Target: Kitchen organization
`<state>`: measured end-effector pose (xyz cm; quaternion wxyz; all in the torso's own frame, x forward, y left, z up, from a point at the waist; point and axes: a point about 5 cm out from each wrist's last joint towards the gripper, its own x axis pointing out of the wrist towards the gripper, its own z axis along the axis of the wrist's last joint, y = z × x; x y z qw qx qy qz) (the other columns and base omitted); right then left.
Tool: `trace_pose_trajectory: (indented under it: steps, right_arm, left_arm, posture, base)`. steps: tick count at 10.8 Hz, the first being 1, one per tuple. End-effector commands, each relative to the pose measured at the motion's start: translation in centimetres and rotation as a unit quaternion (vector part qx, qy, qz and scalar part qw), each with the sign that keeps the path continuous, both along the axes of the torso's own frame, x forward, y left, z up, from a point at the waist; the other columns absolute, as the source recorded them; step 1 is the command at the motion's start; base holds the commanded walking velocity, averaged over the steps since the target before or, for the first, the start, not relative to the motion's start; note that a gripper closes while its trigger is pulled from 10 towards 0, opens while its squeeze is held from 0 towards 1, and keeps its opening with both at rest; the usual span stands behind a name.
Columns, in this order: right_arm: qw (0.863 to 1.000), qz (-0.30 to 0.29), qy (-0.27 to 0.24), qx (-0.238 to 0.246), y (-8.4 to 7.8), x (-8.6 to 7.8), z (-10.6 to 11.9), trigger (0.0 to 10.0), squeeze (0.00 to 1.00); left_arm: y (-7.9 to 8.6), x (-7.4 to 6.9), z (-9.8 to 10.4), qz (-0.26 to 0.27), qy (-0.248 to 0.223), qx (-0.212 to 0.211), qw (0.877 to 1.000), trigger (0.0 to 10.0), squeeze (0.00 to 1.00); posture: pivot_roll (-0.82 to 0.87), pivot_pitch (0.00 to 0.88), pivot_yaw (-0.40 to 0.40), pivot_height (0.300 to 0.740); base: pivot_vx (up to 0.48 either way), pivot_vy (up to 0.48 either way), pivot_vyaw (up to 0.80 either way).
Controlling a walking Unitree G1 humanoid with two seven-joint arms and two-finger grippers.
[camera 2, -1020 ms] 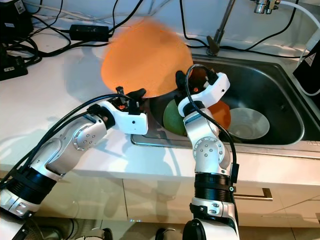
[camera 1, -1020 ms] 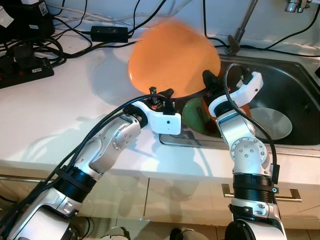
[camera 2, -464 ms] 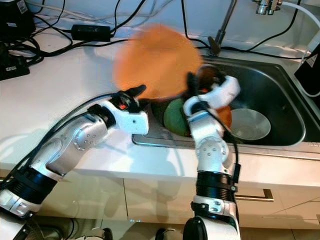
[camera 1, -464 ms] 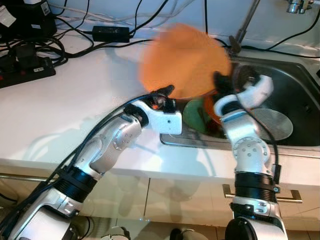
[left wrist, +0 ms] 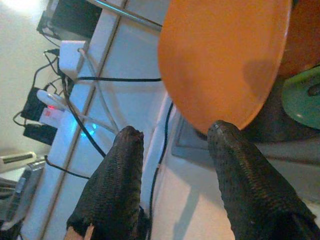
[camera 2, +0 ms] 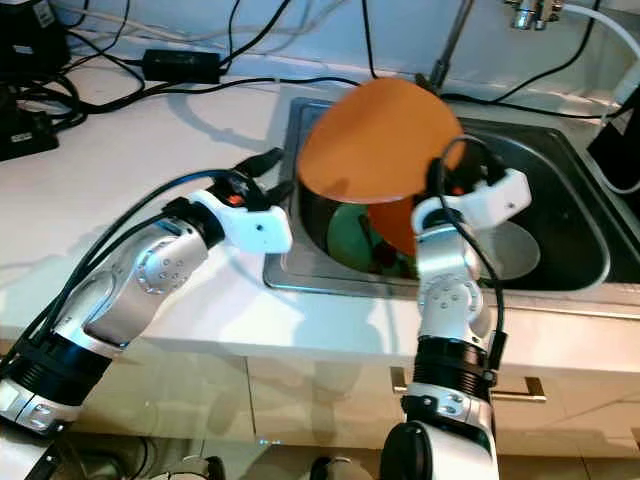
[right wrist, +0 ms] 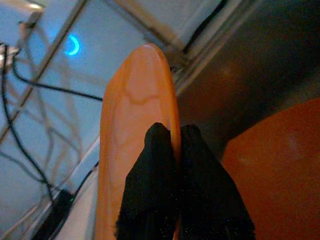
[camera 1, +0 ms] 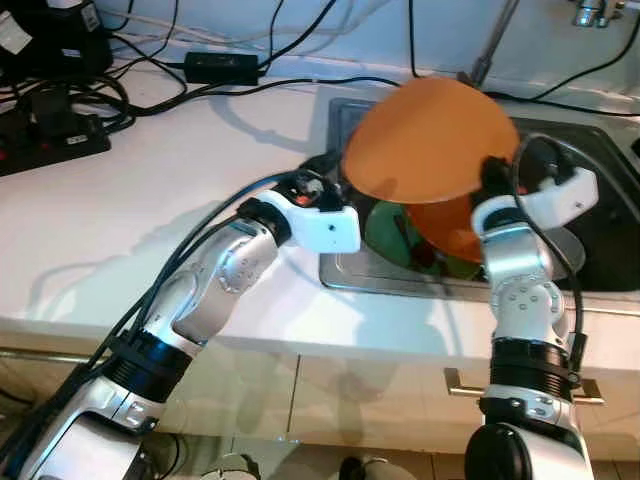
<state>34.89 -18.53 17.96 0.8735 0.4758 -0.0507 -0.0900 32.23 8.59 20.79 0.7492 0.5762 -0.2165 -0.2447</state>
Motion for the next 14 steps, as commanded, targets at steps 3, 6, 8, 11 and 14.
trace_pose_trajectory:
  steps: [3,6,8,11,14]
  right_arm:
    - [0.997,-0.045,-0.011,-0.057,-2.0,0.1,0.9,0.0,0.0]
    - [0.99,-0.046,0.009,-0.132,-2.6,0.5,0.2,10.0,0.0]
    - [0.969,-0.032,0.025,-0.242,-2.4,0.9,-0.3,10.0,0.0]
    - [0.929,-0.011,0.058,-0.365,-2.7,2.1,-1.2,10.0,0.0]
    - [0.924,0.011,0.088,-0.373,-2.5,2.6,-2.8,10.0,0.0]
  left_arm:
    - [1.2,0.3,-1.8,0.058,0.165,-0.212,0.962,10.0,0.0]
    - [2.0,0.4,-2.0,0.073,0.226,-0.333,0.912,10.0,0.0]
    - [2.2,0.1,-2.1,0.082,0.254,-0.379,0.886,10.0,0.0]
    - [2.9,0.1,-2.7,0.097,0.275,-0.396,0.871,10.0,0.0]
    - [2.9,0.0,-2.7,0.097,0.279,-0.392,0.872,10.0,0.0]
  posture:
    - [0.01,0.077,-0.108,0.74]
    - [0.01,0.077,-0.112,0.74]
    - [0.01,0.077,-0.111,0.74]
    - [0.01,0.077,-0.114,0.74]
    - [0.02,0.08,-0.115,0.74]
  base:
    - [0.0,0.0,0.0]
    - [0.0,0.0,0.0]
    - [0.0,0.0,0.0]
    - [0.0,0.0,0.0]
    - [0.0,0.0,0.0]
